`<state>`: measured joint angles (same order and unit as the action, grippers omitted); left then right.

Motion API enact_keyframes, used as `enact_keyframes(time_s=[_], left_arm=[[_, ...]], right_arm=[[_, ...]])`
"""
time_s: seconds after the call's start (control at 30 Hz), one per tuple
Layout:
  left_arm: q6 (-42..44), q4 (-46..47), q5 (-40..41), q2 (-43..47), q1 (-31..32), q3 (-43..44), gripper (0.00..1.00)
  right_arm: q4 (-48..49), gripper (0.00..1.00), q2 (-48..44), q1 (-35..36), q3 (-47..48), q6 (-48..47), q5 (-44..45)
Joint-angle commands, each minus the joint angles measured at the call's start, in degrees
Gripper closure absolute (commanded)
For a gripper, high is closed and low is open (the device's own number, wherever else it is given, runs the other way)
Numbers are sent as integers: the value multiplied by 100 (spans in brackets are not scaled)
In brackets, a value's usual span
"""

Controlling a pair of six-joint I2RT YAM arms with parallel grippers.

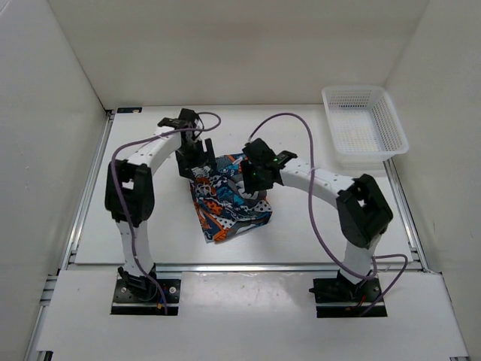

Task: Fold and stack the shorts
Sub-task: Fold the shorts

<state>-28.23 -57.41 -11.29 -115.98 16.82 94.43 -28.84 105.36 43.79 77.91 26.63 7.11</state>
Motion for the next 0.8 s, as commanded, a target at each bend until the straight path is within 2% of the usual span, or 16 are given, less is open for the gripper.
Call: enact_keyframes(time_s=[0.0, 0.03, 0.1, 0.2, 0.23, 0.27, 0.33, 0.37, 0.4, 0.47, 0.63, 0.7, 0.77], left_arm=[[28, -103, 48, 1130, 85, -126, 6], [28, -104, 48, 1200, 154, -196, 6], [-86, -104, -127, 1341, 225, -469, 11], [-191, 177, -207, 1281, 532, -751, 45], [-192, 177, -207, 1202, 611, -821, 54], [-192, 238, -207, 1097, 760, -821, 59], [-253, 239, -85, 790, 884, -768, 51], [-253, 239, -84, 692, 937, -699, 44], [-306, 291, -23, 604, 937, -629, 32], [-306, 292, 118, 367, 937, -558, 26], [-429, 344, 224, 50, 937, -347, 26], [-429, 344, 276, -30, 937, -286, 36], [-429, 344, 329, -91, 937, -224, 54]], right_arm=[[-156, 45, -832, -81, -126, -88, 518], [-157, 37, -1016, -81, -179, -88, 519], [-210, 32, -1193, -134, -327, -88, 589], [-262, 32, -1483, -195, -408, -88, 712], [-262, 32, -1544, -248, -469, -88, 712], [-262, 32, -1623, -248, -470, -88, 712], [-315, 32, -1685, -318, -522, -88, 712], [-376, 32, -1738, -371, -522, -88, 712], [-377, 32, -1738, -371, -583, -88, 712], [-377, 32, -1809, -424, -636, -88, 712], [-377, 32, -1932, -538, -820, -88, 712], [-377, 32, -1984, -599, -874, -88, 660], [-377, 32, -1984, -600, -926, -88, 660]])
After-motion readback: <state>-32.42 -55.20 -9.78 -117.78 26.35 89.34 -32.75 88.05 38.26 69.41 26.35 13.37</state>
